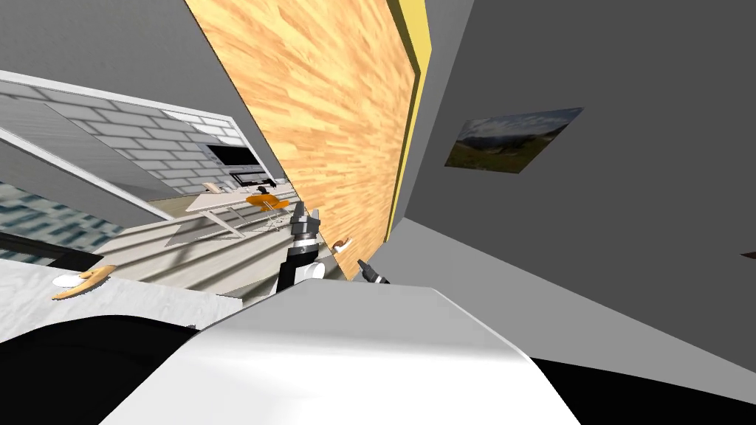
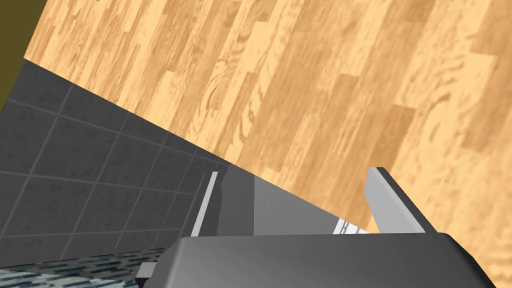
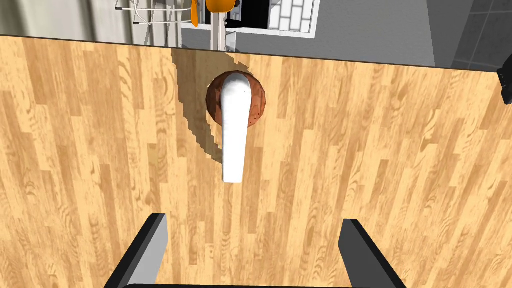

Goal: Push the door open

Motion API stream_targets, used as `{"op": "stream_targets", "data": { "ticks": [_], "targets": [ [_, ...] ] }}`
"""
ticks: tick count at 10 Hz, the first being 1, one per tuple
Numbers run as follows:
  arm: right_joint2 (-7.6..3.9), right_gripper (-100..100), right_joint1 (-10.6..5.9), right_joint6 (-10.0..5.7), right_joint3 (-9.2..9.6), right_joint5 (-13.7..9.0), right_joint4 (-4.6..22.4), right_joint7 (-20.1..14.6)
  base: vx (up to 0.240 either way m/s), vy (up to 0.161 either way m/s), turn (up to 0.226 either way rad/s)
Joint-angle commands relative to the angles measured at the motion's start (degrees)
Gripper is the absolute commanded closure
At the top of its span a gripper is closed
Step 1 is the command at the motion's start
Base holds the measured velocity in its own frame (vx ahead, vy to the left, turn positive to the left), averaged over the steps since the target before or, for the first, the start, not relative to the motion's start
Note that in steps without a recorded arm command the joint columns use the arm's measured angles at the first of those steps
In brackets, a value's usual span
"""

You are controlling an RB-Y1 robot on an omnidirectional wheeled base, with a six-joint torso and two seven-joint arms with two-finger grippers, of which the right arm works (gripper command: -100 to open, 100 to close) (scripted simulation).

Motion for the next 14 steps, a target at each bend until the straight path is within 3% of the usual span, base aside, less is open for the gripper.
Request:
{"op": "stream_targets", "data": {
  "ticks": [1, 9, 12, 13, 14],
  "targets": [
    [0.00, -100, 0.00, 0.00, 0.00, 0.0, 0.0, 0.0, 0.103, 0.030, -0.002],
    [2.00, -100, -0.21, -1.11, -1.48, 0.2, 3.0, 1.0, 0.127, 0.166, 0.032],
    [2.24, -100, -0.24, -1.24, -1.66, 0.2, 3.4, 1.1, 0.103, 0.126, 0.016],
    [2.24, 100, -0.24, -1.24, -1.66, 0.2, 3.4, 1.1, -0.002, -0.009, 0.000],
    [2.24, 100, -0.24, -1.24, -1.66, 0.2, 3.4, 1.1, -0.016, -0.028, 0.005]
  ]
}}
